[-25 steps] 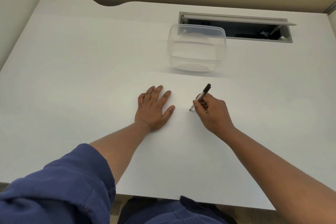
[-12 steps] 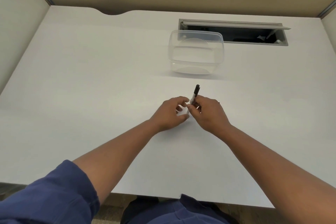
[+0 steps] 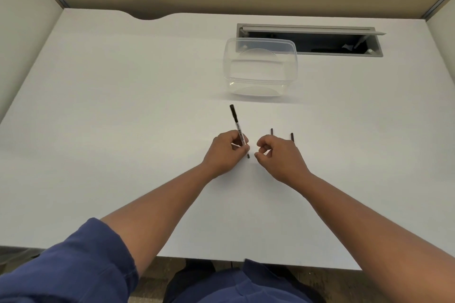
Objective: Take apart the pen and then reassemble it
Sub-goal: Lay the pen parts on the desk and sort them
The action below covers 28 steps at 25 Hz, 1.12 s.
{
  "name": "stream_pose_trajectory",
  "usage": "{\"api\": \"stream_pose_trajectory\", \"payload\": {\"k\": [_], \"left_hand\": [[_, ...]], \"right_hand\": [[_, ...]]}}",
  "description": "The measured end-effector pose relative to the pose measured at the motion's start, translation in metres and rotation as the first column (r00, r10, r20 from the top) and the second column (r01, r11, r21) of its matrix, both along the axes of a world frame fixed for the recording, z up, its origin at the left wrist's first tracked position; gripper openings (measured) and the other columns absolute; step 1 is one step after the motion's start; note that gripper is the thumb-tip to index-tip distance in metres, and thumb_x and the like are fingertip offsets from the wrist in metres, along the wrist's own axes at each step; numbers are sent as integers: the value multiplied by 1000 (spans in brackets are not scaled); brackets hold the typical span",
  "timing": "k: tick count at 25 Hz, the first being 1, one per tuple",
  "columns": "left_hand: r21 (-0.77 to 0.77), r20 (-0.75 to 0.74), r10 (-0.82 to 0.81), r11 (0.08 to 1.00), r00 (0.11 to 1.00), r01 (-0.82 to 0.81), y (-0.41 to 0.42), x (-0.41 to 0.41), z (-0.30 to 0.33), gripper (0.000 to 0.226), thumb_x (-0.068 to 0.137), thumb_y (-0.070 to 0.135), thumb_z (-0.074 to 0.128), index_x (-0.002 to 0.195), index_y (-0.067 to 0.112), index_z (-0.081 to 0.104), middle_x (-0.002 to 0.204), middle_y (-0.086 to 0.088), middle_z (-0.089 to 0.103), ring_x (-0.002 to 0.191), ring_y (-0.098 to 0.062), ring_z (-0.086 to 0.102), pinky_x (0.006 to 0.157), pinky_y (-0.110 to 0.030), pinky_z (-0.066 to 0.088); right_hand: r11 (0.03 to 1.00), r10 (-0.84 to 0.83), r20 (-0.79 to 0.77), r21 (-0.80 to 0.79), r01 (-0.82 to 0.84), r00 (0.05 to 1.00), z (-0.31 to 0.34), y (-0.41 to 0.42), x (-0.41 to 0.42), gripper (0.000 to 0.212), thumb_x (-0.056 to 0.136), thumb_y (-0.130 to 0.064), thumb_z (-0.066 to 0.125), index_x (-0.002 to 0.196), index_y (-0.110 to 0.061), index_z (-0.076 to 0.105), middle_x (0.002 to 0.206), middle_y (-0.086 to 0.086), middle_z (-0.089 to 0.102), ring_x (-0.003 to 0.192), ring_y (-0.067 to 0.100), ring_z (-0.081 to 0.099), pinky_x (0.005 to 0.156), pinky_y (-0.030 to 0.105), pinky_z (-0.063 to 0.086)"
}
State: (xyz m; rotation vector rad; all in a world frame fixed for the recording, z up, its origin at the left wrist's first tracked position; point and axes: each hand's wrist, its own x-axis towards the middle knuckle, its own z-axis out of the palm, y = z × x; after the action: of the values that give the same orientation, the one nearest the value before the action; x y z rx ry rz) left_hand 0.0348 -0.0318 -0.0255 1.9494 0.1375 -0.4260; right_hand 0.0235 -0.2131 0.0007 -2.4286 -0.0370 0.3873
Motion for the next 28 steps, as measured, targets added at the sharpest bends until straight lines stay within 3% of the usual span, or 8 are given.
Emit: {"api": "stream_pose_trajectory", "payload": {"k": [3, 6, 10, 14, 18, 23, 28], "left_hand": [[-139, -108, 122, 981, 987, -136, 2, -3, -4, 10, 86, 17, 73, 95, 16, 69, 88, -3, 74, 82, -23, 76, 85, -45, 61], [-315, -296, 226, 894, 928, -318, 3, -2, -1, 11, 90, 4, 72, 99, 6, 66, 89, -11, 69, 81, -24, 71, 84, -38, 62], [-400, -442, 271, 794, 855, -458, 5, -4, 4, 17, 87, -3, 73, 100, 4, 66, 91, -12, 67, 74, -19, 72, 78, -30, 62], [-420, -457, 280, 769, 844, -482, 8, -5, 7, 17, 86, -4, 73, 100, 3, 66, 95, -16, 67, 74, -21, 73, 73, -27, 61], [-434, -469, 302, 739, 830, -515, 9, -4, 8, 19, 86, -5, 73, 99, 6, 65, 93, -14, 68, 77, -24, 73, 71, -27, 60], [-422, -463, 359, 715, 810, -558, 13, 2, 6, 22, 85, -4, 73, 101, 8, 63, 91, -13, 71, 78, -25, 72, 69, -27, 58], [-238, -344, 399, 838, 850, -490, 16, 7, 0, 10, 89, 6, 70, 95, 9, 63, 85, -12, 69, 68, -20, 67, 65, -28, 56]], "right_hand": [[1000, 20, -30, -9, -20, 999, -9, 3, -11, 23, 85, -26, 71, 108, -25, 66, 100, -10, 71, 83, 16, 66, 81, 38, 56], [999, 47, -37, -20, -48, 998, -14, 9, -17, 24, 85, -26, 71, 108, -22, 65, 107, -6, 71, 87, 20, 66, 82, 38, 55], [999, 44, -19, -15, -44, 999, -15, 14, -17, 16, 87, -27, 71, 99, -21, 63, 98, -5, 70, 84, 21, 65, 78, 38, 54], [999, 38, 8, -11, -38, 999, -12, 15, -15, 9, 89, -23, 67, 97, -22, 63, 92, -7, 71, 82, 20, 64, 74, 35, 53], [996, 62, -11, -58, -63, 998, -10, 13, -13, 20, 89, -21, 62, 108, -25, 67, 96, -10, 72, 80, 15, 58, 68, 30, 47], [990, 75, -14, -115, -76, 997, -8, 7, -11, 18, 86, -18, 57, 97, -24, 69, 94, -7, 68, 86, 20, 61, 71, 37, 54], [991, 18, -13, -134, -20, 1000, -3, 2, -5, 17, 84, -17, 56, 94, -22, 69, 88, -7, 68, 80, 21, 62, 69, 37, 56]]}}
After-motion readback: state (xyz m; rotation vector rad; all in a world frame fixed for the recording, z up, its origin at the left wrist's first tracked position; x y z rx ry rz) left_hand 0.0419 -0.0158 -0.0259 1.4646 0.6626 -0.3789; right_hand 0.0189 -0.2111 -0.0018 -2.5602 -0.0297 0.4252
